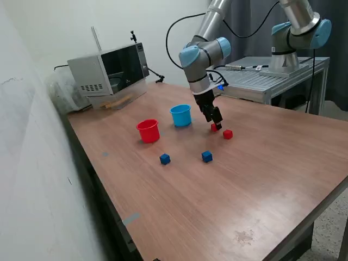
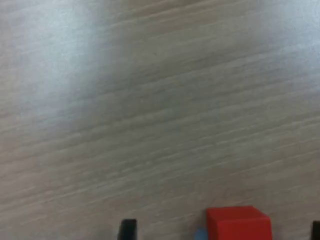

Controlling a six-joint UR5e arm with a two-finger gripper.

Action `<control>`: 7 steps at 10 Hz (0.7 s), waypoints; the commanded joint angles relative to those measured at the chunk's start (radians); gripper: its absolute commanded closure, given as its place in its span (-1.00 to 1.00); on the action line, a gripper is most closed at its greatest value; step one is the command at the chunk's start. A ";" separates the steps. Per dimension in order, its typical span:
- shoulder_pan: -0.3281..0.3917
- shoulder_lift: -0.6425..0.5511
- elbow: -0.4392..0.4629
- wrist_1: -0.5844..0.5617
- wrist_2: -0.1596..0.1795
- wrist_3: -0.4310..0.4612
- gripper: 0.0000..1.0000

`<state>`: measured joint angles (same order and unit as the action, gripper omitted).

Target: Place red objects in the red bin, and blue objects in the blue bin.

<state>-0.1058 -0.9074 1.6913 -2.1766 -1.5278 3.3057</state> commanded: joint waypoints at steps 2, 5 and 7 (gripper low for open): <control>0.005 -0.001 0.001 -0.003 -0.002 0.000 1.00; 0.006 -0.036 -0.008 0.001 -0.008 0.000 1.00; 0.006 -0.086 -0.063 0.030 -0.011 0.002 1.00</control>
<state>-0.0994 -0.9589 1.6627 -2.1648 -1.5365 3.3066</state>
